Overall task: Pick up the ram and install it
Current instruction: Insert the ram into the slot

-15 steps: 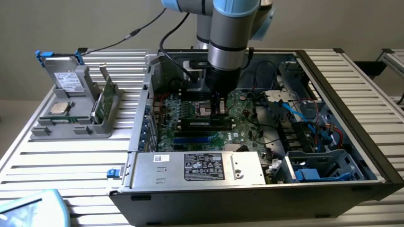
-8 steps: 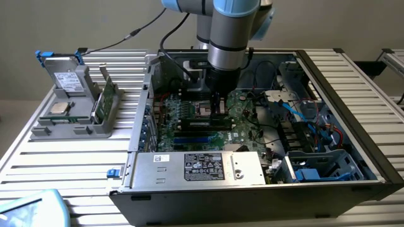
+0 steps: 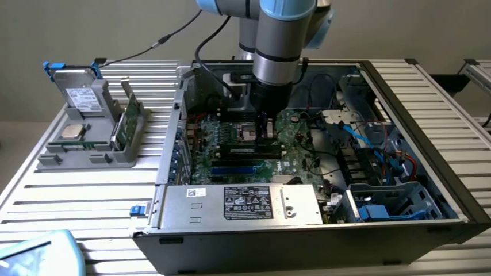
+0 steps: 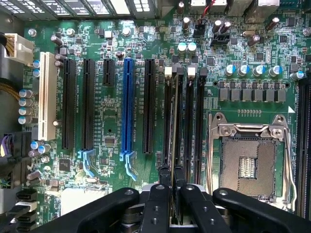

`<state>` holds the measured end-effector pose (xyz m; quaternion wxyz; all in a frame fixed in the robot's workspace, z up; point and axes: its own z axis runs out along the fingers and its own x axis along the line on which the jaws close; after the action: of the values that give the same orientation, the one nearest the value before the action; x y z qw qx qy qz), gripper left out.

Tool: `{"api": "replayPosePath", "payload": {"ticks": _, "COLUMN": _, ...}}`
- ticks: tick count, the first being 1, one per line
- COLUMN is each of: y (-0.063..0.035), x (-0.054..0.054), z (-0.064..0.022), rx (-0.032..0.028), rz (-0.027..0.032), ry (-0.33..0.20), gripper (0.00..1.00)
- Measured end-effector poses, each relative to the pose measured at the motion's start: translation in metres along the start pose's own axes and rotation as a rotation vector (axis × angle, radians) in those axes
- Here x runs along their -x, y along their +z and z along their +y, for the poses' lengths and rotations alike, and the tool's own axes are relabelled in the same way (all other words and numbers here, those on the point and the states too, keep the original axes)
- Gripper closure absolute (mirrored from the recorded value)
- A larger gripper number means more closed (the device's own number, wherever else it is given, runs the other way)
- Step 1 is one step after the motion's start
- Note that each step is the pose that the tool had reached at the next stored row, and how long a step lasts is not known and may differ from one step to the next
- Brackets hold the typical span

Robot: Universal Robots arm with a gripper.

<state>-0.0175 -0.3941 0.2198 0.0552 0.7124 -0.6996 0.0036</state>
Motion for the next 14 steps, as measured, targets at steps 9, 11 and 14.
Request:
{"api": "replayPosePath", "payload": {"ticks": 9, "y": -0.0002, "x": 0.0013, "z": -0.0013, "rx": 0.0133, "rz": 0.0044, "ry": -0.001, "gripper": 0.86}}
{"api": "replayPosePath", "payload": {"ticks": 11, "y": -0.0003, "x": 0.0013, "z": -0.0016, "rx": 0.0152, "rz": 0.0052, "ry": -0.001, "gripper": 0.86}}
{"api": "replayPosePath", "payload": {"ticks": 14, "y": -0.0003, "x": 0.0014, "z": -0.0019, "rx": 0.0166, "rz": 0.0059, "ry": -0.001, "gripper": 0.86}}
